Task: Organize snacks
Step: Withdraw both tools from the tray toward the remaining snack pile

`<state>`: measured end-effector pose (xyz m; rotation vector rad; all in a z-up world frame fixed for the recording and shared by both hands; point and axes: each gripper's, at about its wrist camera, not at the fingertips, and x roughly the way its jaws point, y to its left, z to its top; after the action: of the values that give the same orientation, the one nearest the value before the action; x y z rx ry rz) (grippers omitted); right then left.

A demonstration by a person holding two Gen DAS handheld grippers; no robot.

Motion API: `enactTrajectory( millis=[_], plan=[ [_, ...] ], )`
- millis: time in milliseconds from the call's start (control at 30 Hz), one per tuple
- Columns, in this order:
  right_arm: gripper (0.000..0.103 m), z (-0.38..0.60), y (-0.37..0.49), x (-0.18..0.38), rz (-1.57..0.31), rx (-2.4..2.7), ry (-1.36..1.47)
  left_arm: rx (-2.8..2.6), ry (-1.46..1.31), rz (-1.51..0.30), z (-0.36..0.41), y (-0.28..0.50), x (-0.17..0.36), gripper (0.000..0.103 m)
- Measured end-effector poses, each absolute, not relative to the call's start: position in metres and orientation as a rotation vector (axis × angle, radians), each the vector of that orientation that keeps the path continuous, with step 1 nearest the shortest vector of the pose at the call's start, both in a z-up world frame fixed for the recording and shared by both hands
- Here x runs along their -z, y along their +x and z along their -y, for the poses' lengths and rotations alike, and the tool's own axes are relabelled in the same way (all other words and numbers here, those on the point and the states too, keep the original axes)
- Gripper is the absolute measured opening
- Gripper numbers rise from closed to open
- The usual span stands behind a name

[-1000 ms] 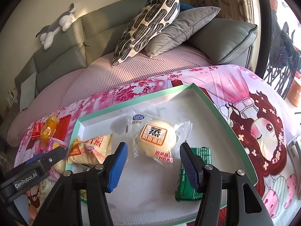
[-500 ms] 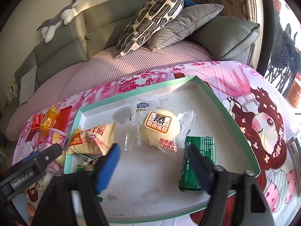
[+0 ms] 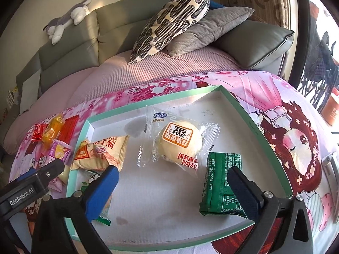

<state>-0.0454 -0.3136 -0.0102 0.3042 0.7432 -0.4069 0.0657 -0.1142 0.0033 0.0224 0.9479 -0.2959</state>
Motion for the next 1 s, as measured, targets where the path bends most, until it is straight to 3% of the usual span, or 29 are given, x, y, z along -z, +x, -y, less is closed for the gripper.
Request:
enactTrajectory(
  millis=[800,1000],
  plan=[
    [0.103,0.278,-0.037,0.008,-0.709,0.324,0.336,0.251,-0.051,-0.828,0.051,0.051,-0.02,0.102],
    [0.103,0.258,-0.028,0.009,-0.729,0.278,0.324,0.215,-0.065,-0.868,0.026,0.055,-0.017,0.102]
  ],
)
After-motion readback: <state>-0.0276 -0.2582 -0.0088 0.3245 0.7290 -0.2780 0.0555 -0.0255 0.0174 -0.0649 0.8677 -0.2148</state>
